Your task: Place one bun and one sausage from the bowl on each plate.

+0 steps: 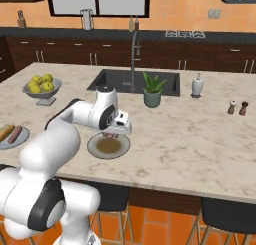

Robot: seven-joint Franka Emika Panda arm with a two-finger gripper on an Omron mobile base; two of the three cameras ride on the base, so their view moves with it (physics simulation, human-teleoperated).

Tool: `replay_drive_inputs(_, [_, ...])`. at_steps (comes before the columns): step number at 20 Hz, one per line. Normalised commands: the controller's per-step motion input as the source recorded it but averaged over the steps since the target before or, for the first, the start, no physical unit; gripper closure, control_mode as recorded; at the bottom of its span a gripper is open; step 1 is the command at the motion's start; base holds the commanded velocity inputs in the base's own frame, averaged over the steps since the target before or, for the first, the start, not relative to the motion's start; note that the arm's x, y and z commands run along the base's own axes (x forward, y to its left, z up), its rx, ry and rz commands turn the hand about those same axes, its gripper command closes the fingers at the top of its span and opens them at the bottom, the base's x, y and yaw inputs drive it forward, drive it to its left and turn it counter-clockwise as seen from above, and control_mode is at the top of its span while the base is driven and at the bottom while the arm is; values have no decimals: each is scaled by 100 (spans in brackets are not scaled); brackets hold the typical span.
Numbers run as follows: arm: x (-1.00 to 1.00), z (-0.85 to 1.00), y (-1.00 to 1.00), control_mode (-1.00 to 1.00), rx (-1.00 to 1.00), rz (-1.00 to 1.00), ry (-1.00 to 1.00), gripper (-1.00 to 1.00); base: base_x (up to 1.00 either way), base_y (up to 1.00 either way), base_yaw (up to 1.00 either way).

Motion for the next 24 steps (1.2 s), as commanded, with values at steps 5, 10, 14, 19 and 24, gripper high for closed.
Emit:
replay_drive_inputs(5, [44, -37, -4, -100, 0, 0, 0, 100, 0, 0, 0])
replay_drive_inputs(10, [17, -62, 1, -100, 0, 0, 0, 100, 0, 0, 0])
replay_drive_inputs(14, [23, -58, 2, -100, 0, 0, 0, 100, 0, 0, 0])
replay_drive_inputs(19, [31, -44, 7, -100, 0, 0, 0, 100, 0, 0, 0])
replay_drive_inputs(24, [22, -29, 0, -100, 0, 0, 0, 100, 0, 0, 0])
